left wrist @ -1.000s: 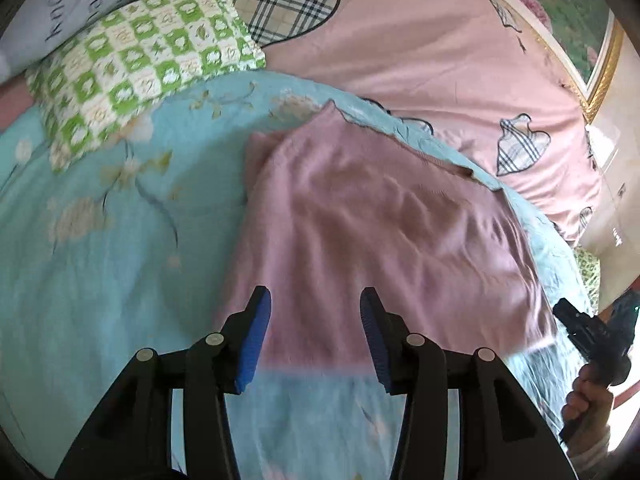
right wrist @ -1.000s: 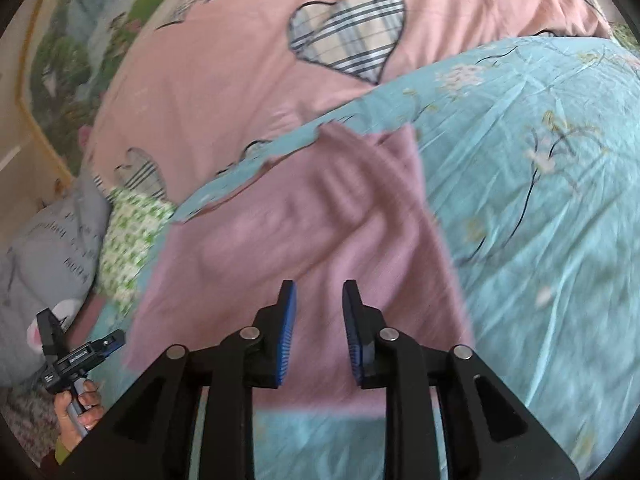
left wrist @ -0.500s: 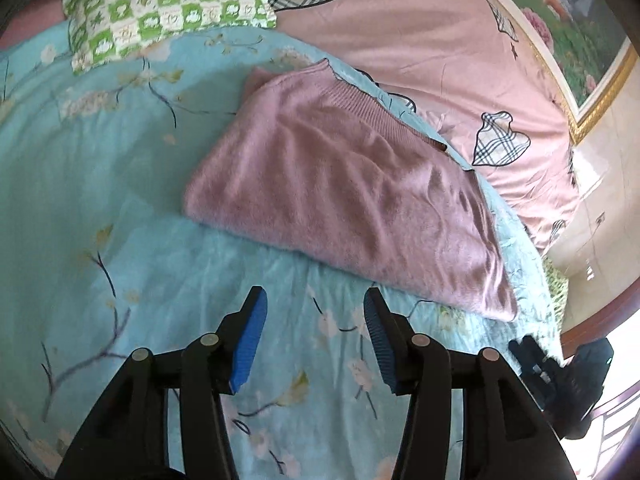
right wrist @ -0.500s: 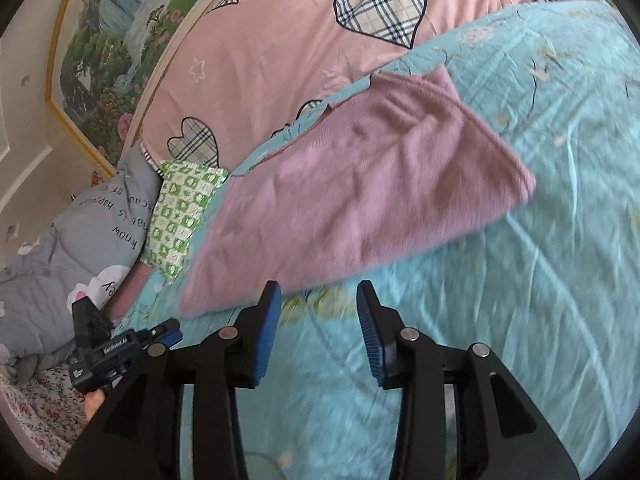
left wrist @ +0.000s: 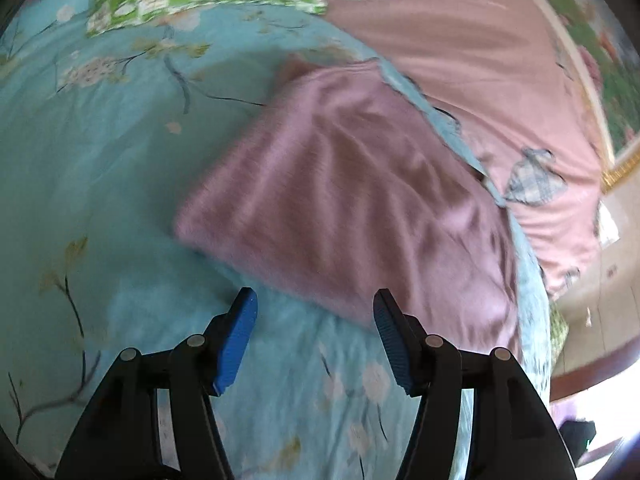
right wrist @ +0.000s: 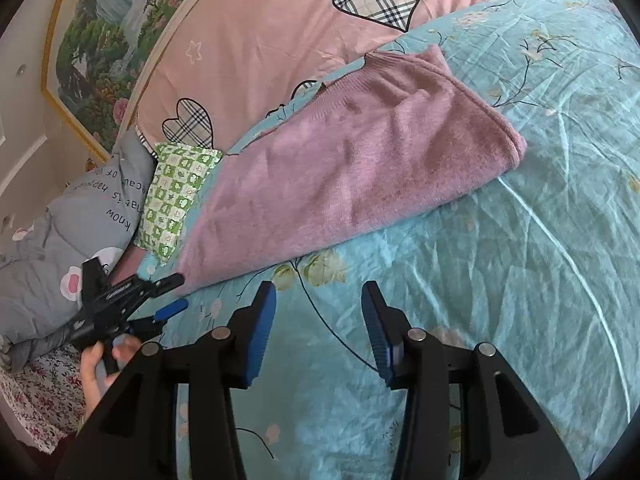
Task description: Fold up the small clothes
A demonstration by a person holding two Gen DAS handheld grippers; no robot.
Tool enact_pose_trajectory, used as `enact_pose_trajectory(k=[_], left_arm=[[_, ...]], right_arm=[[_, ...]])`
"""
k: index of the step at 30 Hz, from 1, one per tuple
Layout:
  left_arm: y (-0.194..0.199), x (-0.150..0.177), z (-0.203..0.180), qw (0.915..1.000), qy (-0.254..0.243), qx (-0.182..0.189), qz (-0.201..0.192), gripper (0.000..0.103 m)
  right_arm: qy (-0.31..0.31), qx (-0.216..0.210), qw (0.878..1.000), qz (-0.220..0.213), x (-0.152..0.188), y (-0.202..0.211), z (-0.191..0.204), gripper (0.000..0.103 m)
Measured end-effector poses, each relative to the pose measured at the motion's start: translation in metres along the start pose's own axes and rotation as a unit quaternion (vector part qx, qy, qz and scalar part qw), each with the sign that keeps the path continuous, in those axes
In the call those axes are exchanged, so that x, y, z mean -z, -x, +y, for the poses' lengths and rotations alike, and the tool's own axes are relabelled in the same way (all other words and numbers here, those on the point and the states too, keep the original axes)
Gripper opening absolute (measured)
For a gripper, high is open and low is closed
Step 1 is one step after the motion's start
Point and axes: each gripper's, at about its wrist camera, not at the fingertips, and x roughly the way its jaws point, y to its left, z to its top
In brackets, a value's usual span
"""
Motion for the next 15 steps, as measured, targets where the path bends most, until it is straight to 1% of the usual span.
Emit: enact_pose_trajectory(k=[2,6,8,10,12,13,14,15], left_arm=[[-0.007,-0.009,0.007,0.9996,0.028,0.001,-0.005,0.061],[-0.015,-0.023,0.012,0.9981,0.056,0.003,-0.026,0.061],[-0.020,-0.030,0.014,0.9967,0.069,0.005,-0.042,0.065],[-0.026,-0.035,0.012,0.9958,0.072,0.003,-0.057,0.067],[-0.032,-0.040,0.004,0.9959,0.061,-0.011,-0.066,0.066],[-0.034,-0.043,-0.001,0.9959,0.054,-0.017,-0.070,0.064],[-0.037,-0.044,-0.007,0.9960,0.044,-0.020,-0.075,0.050],[-0.039,-0.045,-0.009,0.9962,0.036,-0.018,-0.077,0.039]], right_arm=[[0.007,0.002,1.000,0.002,-0.002,-0.002,0.003,0.047],[0.008,-0.003,1.000,0.007,-0.004,-0.006,0.004,0.048],[0.006,-0.007,1.000,0.008,-0.005,-0.007,0.004,0.048],[0.003,-0.011,1.000,0.009,-0.008,-0.009,0.004,0.048],[0.002,-0.016,1.000,0.006,-0.011,-0.009,0.004,0.049],[0.002,-0.018,1.000,0.006,-0.014,-0.009,0.004,0.049],[0.002,-0.019,1.000,0.005,-0.016,-0.008,0.003,0.049],[0.002,-0.022,1.000,0.003,-0.020,-0.007,0.002,0.049]])
